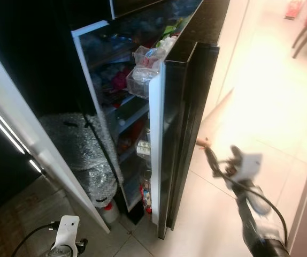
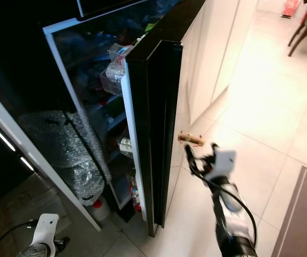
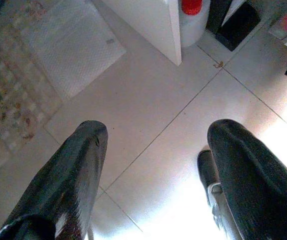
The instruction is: Restocking fridge
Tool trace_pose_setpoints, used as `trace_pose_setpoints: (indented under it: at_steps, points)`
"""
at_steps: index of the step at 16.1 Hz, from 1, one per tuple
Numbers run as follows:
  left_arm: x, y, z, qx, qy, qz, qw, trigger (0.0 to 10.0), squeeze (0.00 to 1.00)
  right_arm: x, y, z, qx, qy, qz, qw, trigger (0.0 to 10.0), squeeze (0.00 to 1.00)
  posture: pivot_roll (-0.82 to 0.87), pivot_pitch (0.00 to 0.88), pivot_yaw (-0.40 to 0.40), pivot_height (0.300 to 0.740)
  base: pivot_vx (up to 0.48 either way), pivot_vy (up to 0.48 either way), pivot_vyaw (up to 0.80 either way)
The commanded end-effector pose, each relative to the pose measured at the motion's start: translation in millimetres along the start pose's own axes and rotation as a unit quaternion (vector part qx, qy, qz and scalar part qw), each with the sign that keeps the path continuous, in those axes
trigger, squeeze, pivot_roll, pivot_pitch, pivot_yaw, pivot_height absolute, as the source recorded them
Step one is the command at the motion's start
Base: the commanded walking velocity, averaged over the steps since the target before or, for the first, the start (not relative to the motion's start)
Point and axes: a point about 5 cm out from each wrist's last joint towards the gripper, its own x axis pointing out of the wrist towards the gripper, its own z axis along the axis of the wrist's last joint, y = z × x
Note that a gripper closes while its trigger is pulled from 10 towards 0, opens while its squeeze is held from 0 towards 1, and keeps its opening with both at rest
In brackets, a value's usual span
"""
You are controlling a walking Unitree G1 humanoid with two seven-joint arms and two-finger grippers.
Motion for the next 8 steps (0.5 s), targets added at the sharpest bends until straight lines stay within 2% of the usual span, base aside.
trace_pose_setpoints:
  at_steps: [1,4,8]
  points:
    - [-0.2,1.7,-1.5,-0.004,0.004,0.007,1.000,10.0,0.00,9.6,11.5,9.3,0.007,-0.012,0.032,0.999,10.0,0.00,-0.16,0.000,0.020,0.740,0.000,0.000,0.00]
    - [-0.1,1.1,-1.6,-0.009,0.005,0.008,1.000,10.0,0.00,17.4,28.3,11.4,-0.006,-0.002,0.074,0.997,10.0,0.00,-0.15,0.000,0.016,0.740,0.000,0.000,0.00]
    - [-0.1,1.2,-1.3,-0.008,0.005,0.008,1.000,10.0,0.00,19.9,35.0,13.0,-0.015,0.008,0.091,0.996,10.0,0.00,-0.15,0.000,0.021,0.740,0.000,0.000,0.00]
